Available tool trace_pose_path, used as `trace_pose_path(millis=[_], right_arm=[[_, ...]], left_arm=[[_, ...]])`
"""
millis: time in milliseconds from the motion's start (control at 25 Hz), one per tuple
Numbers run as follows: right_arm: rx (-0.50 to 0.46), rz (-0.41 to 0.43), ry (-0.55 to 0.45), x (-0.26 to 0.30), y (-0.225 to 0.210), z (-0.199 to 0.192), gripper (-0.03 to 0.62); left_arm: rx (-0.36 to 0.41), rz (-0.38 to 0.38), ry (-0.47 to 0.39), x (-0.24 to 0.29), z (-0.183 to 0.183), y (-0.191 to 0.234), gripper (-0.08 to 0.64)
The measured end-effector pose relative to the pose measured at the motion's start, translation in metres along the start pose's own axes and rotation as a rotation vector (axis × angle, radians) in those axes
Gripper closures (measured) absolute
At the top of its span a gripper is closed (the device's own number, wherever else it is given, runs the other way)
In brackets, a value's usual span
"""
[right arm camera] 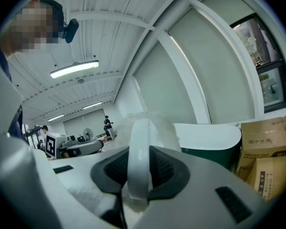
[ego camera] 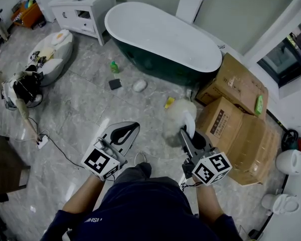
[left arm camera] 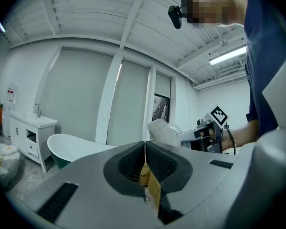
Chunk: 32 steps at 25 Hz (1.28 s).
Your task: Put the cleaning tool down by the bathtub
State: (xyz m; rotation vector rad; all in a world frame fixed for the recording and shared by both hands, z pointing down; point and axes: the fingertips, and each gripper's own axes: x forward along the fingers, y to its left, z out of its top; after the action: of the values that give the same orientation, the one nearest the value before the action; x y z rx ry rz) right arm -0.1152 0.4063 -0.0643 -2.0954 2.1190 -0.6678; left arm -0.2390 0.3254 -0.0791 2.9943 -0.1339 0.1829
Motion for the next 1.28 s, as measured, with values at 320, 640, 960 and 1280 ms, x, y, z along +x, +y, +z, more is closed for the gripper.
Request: trace_pose_path(millis=[320, 640, 960, 1280], right_arm=[[-0.001, -0.016, -0.008, 0.026, -0.004, 0.013, 0.505], [-0.005, -0.012, -0.012, 0.049, -0.014, 0.024, 0.505], [-0.003, -0.014, -0.01, 0.072, -0.038, 0.036, 0.505], [0.023, -0.011, 0.004, 0.105, -0.08, 0.046, 0.505]], left_arm=[[0.008, -0.005, -0.011, 0.008, 0.01, 0.032, 0.528], [0.014, 0.006, -0.011, 0.016, 0.015, 0.056, 0.528], [0.016, 0.008, -0.006, 0.042, 0.016, 0.078, 0.528], [0.01, 0.026, 0.015, 0.081, 0.017, 0.107, 0.528]])
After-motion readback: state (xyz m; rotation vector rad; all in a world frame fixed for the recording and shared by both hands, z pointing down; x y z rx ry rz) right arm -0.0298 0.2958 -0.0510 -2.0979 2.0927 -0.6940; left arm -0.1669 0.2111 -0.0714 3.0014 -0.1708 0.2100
